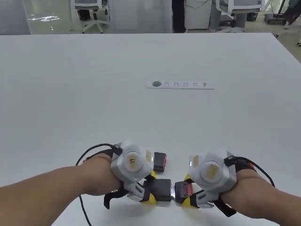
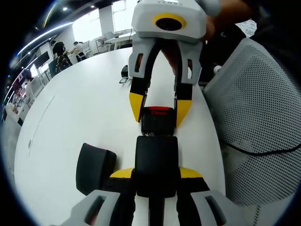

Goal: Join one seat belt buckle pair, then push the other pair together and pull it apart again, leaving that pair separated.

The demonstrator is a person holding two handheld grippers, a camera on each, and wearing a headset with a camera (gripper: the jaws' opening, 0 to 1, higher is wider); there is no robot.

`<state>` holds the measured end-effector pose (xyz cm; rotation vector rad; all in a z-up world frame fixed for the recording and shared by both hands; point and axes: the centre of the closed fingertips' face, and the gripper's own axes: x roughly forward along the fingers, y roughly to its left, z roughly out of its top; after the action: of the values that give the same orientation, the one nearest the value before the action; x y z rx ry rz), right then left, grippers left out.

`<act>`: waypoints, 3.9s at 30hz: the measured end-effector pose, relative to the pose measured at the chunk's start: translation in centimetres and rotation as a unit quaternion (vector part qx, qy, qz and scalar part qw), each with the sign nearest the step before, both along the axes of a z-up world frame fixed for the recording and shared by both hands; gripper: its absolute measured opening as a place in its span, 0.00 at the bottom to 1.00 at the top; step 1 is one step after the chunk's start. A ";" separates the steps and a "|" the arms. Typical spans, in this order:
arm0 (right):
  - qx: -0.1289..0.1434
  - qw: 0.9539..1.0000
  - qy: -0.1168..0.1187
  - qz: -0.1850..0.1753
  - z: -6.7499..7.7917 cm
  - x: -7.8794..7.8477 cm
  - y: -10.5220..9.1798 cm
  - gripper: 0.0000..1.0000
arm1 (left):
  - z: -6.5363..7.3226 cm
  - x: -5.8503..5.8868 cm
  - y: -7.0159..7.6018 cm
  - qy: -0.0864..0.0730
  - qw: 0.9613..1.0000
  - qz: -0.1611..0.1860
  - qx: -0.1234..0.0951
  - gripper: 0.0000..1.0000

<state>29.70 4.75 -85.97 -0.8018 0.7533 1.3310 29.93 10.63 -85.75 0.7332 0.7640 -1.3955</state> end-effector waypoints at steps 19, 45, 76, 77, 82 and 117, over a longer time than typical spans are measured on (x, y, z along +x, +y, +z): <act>0.020 1.000 0.007 -0.004 0.1 0.1 0.1 0.34 | 0.2 -0.2 -0.2 0.007 1.000 0.003 -0.004 0.34; 0.024 1.000 0.007 -0.008 0.2 -0.1 0.0 0.34 | 0.1 -0.2 -0.2 0.005 1.000 0.006 -0.006 0.35; 0.023 1.000 0.013 -0.013 1.3 0.1 0.4 0.35 | 0.5 0.1 -0.1 0.005 1.000 0.026 0.010 0.37; 0.028 0.999 0.012 -0.013 1.5 0.1 0.4 0.35 | 0.8 0.1 -0.1 0.003 1.000 0.027 0.010 0.38; 0.042 0.999 0.017 -0.018 2.7 0.3 0.6 0.33 | 2.5 0.2 -0.4 -0.008 1.000 0.026 -0.001 0.38; -0.011 0.998 -0.020 -0.060 2.5 6.4 -12.7 0.35 | 3.4 6.8 2.1 -0.041 0.998 0.041 0.024 0.41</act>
<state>36.06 -7.98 -83.46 -0.7859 0.7745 1.1984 36.70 12.75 -82.33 0.7827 0.7573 -1.2696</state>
